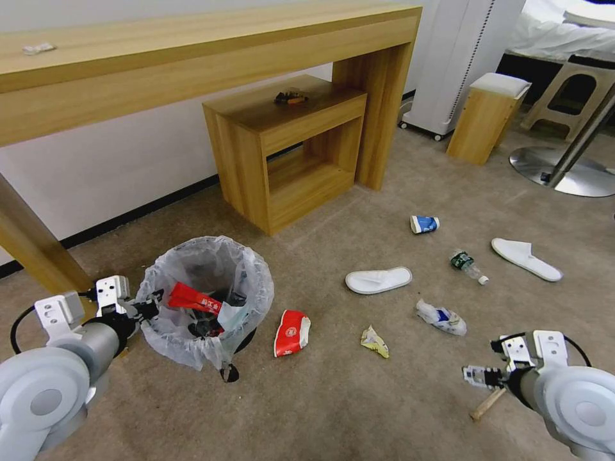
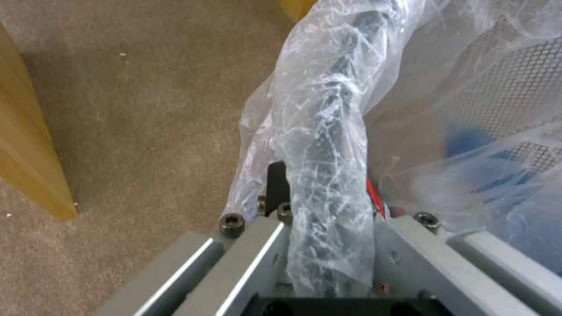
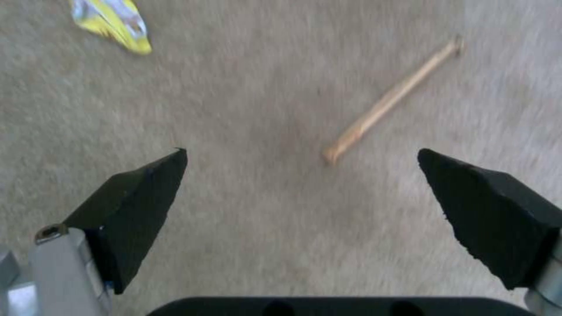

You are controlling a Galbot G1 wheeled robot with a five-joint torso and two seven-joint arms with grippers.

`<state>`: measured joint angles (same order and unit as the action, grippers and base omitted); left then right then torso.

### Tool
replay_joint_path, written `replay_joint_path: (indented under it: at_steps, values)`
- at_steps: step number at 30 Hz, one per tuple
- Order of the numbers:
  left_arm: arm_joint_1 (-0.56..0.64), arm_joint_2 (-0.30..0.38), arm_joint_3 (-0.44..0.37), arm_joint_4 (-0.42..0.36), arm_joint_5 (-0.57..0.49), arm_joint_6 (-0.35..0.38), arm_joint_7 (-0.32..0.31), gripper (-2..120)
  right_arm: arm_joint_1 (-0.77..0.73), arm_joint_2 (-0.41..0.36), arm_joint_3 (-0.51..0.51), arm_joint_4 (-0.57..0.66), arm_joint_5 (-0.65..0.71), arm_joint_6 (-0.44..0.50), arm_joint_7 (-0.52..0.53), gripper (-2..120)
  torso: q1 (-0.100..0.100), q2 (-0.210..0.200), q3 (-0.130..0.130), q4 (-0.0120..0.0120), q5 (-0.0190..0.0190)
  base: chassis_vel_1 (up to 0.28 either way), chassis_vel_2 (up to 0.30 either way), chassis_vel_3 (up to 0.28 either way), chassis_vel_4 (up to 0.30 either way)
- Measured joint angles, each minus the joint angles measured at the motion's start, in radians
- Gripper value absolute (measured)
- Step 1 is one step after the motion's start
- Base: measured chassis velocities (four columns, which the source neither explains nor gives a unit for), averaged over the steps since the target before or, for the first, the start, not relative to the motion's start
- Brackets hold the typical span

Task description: Pick up the trash bin and place the garbage on the floor into it.

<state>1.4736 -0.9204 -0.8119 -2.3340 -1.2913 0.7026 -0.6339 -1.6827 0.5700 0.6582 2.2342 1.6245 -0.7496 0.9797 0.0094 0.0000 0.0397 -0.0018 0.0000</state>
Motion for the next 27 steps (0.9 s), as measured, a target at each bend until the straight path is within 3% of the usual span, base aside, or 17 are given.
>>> replay_joint_path:
  at_steps: [6, 17, 27]
  values:
    - [-0.001, -0.002, 0.004, 0.000, 0.006, 0.000, 0.000, 0, -0.008, 0.027, -0.011, -0.046, 0.030, 0.001, 0.024, 100, 0.000, 0.000, 0.000, 0.0000, 0.0000, 0.000, 0.000, 0.000, 0.000]
    - [-0.003, -0.004, 0.012, -0.002, 0.015, -0.001, 0.001, 0, 0.131, 0.113, -0.072, -0.209, 0.125, 0.010, 0.043, 100, 0.000, 0.000, 0.000, 0.0001, 0.0000, 0.000, 0.000, 0.000, 0.000]
    - [0.005, -0.004, 0.005, -0.010, 0.016, -0.002, 0.003, 0, 0.192, 0.177, -0.078, -0.307, 0.132, 0.012, -0.010, 100, 0.000, 0.000, 0.000, 0.0001, 0.0000, 0.000, 0.000, 0.000, 0.000]
